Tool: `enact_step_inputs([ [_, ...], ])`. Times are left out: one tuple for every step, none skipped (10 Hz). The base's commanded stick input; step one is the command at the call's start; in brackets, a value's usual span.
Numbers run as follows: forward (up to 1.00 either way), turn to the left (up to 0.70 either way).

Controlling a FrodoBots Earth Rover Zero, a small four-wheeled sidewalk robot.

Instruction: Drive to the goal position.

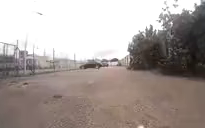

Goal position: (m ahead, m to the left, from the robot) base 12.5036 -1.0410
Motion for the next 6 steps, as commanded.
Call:
enact_step_inputs([
  [0.70, 0.00],
  [0.70, 0.00],
  [0.70, 0.00],
  [0.70, 0.00],
  [0.70, 0.00],
  [0.70, 0.00],
])
